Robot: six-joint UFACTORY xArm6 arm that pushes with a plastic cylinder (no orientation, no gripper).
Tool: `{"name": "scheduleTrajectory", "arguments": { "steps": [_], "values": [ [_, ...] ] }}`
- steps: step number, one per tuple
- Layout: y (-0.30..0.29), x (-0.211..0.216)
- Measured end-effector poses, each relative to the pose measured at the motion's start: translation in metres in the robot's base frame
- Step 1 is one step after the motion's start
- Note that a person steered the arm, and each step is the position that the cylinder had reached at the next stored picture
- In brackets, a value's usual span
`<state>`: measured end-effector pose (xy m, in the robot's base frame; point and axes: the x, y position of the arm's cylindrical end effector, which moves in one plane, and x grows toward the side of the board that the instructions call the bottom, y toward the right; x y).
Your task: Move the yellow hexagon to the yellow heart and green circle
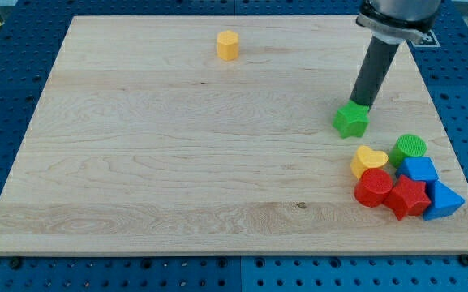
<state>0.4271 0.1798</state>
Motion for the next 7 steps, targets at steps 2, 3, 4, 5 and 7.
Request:
{"name": "scheduleTrajectory", "arguments": {
  "steps": [2,3,4,5,7],
  "values": [
    [-0.054,0.034],
    [-0.129,0.022],
    [-0.195,-0.02],
    [-0.235,-0.093],
    [-0.216,-0.162]
  ]
}}
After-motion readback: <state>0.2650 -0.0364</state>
